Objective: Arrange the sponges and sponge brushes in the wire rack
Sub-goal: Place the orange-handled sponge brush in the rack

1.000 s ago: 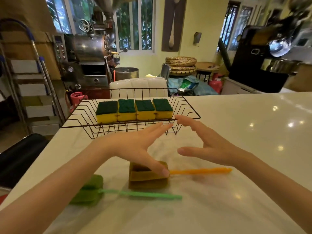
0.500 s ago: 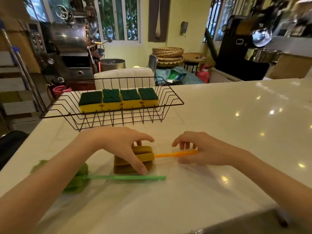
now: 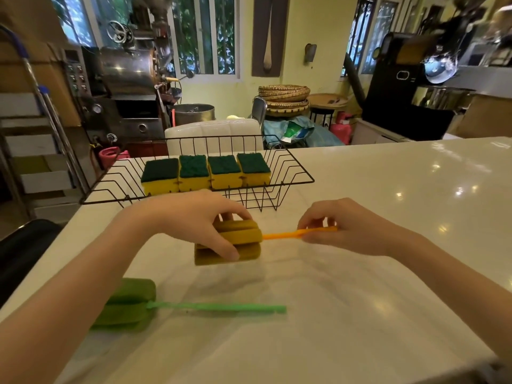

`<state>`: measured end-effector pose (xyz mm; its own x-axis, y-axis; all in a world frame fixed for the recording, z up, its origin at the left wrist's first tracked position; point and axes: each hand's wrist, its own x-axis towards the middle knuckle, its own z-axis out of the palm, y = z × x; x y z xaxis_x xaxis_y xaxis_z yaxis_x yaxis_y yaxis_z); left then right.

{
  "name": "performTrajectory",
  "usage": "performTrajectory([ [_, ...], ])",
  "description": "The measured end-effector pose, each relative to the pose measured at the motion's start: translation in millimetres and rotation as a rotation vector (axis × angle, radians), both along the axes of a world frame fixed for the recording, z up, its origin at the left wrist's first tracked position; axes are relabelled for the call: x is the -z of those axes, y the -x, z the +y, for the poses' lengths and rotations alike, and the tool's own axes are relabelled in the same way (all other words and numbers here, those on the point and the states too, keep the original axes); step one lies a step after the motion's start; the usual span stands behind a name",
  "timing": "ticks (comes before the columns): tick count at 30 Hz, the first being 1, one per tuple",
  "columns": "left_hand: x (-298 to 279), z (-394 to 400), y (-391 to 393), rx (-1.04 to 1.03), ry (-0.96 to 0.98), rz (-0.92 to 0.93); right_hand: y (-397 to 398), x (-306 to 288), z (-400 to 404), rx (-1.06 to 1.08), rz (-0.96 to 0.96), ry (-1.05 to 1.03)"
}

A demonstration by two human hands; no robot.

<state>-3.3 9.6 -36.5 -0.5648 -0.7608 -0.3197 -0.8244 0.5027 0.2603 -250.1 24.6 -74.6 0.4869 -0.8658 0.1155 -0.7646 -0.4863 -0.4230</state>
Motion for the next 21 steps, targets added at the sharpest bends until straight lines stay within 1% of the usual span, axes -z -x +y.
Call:
performTrajectory([
  [8,-38.6,-33.9,-33.3,-0.063,0.134,0.126,-24.9,-30.9,-40.2,-0.014,-0.052,0.136],
  [13,-45.3,-60.3,-58.4,-0.112,0.225,0.152,-50.6,-43.6,-74.5,-0.032,-0.031,0.218],
  [17,-39.1,-82.2,-76.6,-0.155,0.266,0.118,-73.7,-42.2,-101.6,-0.064,-0.041,0.190],
  [21,-26.1,-99.9,-91.7,-0.191,0.274,0.094,-94.2,-34.3,-125.4,-0.077,0.036,0.145],
])
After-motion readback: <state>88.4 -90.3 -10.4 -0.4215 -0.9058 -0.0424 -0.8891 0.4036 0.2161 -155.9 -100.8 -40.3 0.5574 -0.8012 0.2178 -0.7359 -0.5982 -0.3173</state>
